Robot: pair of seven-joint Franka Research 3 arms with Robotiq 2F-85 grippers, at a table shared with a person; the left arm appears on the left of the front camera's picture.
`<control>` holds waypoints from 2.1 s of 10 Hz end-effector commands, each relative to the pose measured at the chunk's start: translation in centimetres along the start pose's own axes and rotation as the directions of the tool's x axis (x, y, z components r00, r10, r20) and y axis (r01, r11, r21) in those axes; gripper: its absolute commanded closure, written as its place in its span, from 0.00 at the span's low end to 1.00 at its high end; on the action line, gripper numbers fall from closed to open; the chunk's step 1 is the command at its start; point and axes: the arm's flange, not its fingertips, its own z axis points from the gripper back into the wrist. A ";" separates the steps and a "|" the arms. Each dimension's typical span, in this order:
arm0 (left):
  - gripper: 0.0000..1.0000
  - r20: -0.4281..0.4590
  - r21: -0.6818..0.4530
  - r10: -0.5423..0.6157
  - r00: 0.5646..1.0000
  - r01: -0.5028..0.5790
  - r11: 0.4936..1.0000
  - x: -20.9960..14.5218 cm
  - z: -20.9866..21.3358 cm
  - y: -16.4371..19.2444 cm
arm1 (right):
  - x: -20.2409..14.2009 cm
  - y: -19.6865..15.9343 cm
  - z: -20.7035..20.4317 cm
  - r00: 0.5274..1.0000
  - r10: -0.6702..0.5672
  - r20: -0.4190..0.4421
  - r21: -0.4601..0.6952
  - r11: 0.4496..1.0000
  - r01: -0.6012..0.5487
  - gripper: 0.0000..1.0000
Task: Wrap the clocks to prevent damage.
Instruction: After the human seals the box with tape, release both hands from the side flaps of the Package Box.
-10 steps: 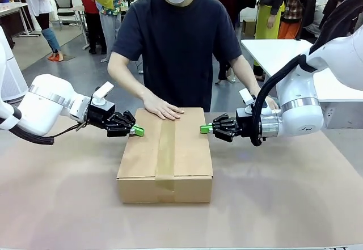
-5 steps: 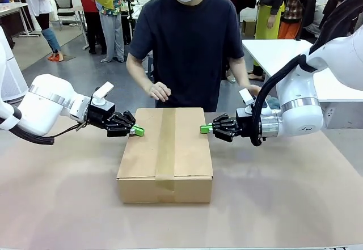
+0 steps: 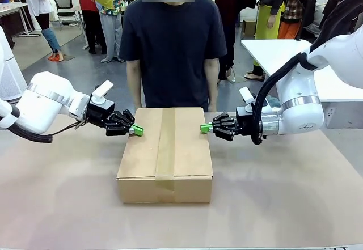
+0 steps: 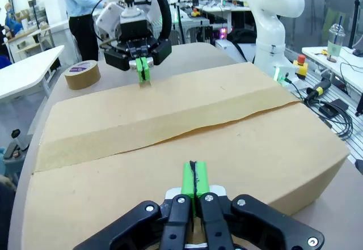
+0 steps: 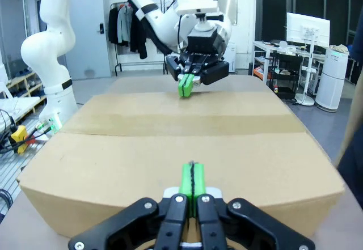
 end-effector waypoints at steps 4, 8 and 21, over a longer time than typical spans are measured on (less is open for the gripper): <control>1.00 -0.356 -0.062 0.159 0.921 -0.193 0.979 14.9 6.5 -4.1 | 14.2 6.2 2.9 0.894 -0.013 -0.449 0.018 1.000 0.023 0.99; 1.00 -0.579 0.152 0.303 0.757 -0.264 0.952 22.2 10.9 -9.7 | 23.0 10.9 8.1 0.745 -0.155 -0.649 -0.217 0.976 0.015 0.99; 1.00 -0.578 0.265 0.402 0.710 -0.303 0.915 20.7 15.8 -15.0 | 25.9 13.2 12.8 0.754 -0.160 -0.637 -0.285 0.958 -0.037 0.99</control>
